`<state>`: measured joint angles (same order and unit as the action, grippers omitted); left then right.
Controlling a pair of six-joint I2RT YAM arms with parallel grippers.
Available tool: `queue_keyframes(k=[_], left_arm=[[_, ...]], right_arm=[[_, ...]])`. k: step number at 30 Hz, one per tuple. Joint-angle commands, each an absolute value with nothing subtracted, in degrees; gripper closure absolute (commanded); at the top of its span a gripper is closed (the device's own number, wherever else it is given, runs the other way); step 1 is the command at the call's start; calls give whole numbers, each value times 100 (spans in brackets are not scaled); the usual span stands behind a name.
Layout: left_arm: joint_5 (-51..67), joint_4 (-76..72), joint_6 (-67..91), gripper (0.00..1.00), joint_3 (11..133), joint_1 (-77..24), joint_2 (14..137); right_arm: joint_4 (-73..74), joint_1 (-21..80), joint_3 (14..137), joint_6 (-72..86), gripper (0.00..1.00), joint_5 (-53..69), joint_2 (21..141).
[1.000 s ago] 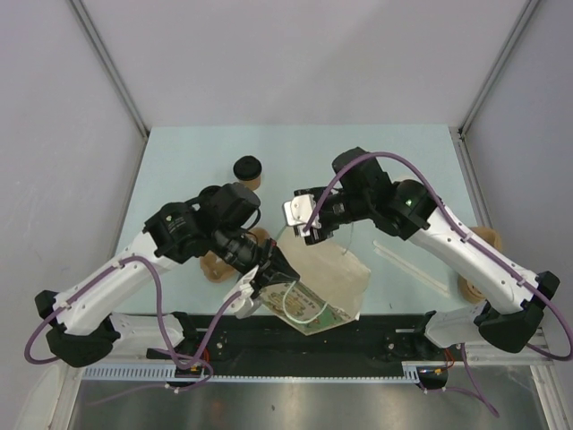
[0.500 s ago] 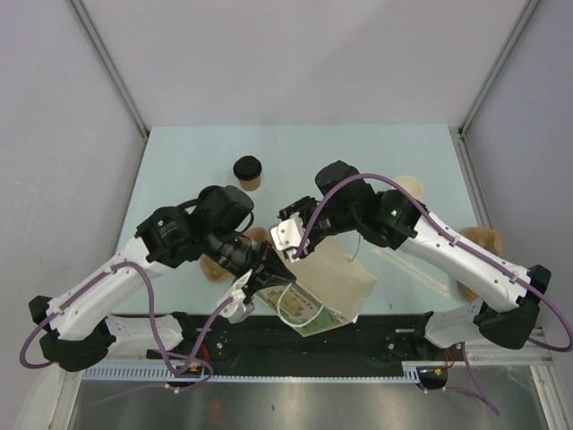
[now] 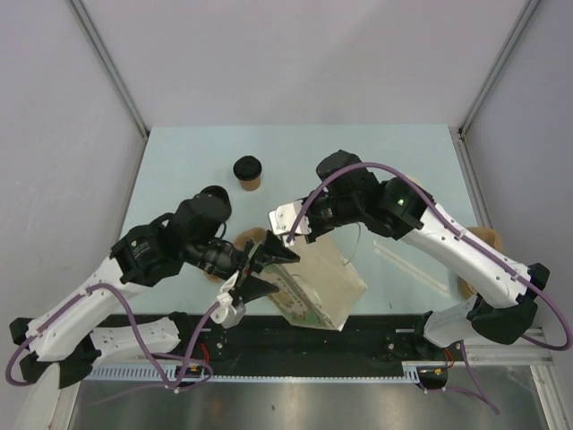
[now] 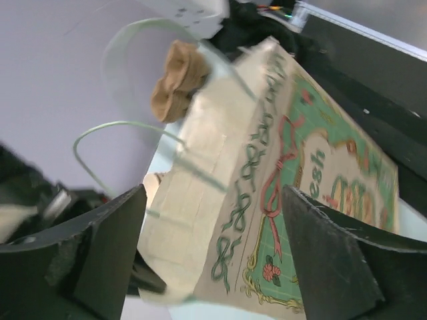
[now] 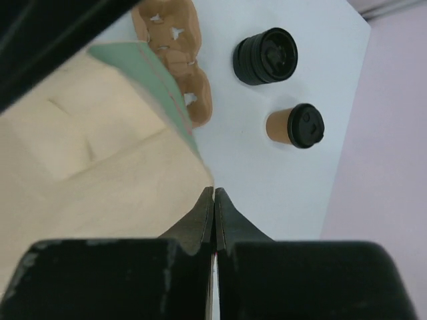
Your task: Pack the takeout coffee
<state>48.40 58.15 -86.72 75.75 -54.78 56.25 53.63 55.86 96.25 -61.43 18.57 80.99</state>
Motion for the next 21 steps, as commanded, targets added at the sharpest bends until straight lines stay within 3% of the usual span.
queue_keyframes(k=[1,5,10,14,21], left_arm=[[5113,3698,-6327,11,7261,-4950,4975],[5590,2456,-4284,9,7251,-3843,4747],[4563,1889,-2543,2,7145,-3059,4561],[3929,2380,-2215,2,7163,-2646,4702],[4024,2760,-2556,1,6654,-2032,4913]], right_arm=[[6334,5599,10493,-5415,100,1407,8147],[6776,5581,10626,-4774,100,1117,8139],[7127,5380,10661,-3949,100,949,8182],[7347,5028,11056,-3306,100,1046,8262],[7865,4781,11707,-2233,100,467,8297]])
